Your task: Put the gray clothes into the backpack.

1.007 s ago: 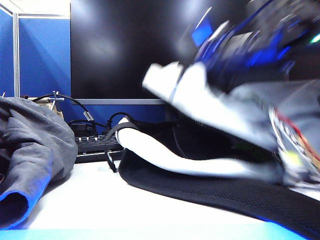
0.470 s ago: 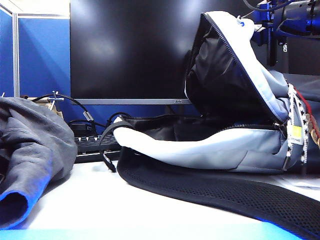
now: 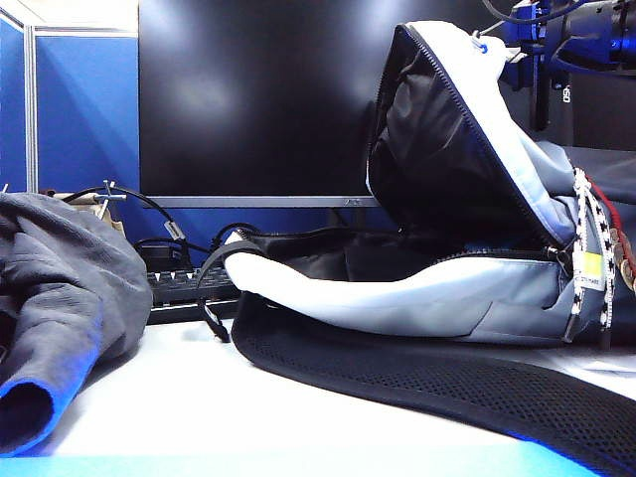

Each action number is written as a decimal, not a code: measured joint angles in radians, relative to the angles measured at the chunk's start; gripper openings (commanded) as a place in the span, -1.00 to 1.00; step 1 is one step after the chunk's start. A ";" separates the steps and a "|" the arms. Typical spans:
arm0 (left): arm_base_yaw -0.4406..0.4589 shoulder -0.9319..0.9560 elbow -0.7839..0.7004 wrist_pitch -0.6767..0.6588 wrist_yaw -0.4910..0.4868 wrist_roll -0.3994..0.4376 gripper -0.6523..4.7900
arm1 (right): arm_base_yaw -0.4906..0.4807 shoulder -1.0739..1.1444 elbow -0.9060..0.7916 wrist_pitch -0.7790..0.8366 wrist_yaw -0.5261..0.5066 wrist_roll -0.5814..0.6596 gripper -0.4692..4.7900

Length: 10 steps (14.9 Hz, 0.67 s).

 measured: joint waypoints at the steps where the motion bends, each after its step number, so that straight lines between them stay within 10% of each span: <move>1: 0.000 0.054 0.056 -0.031 -0.003 0.020 1.00 | 0.000 0.000 0.000 0.005 -0.002 0.000 -0.85; 10: -0.042 1.150 0.566 -0.147 0.005 0.203 1.00 | 0.000 0.000 0.000 0.089 -0.028 0.036 -0.85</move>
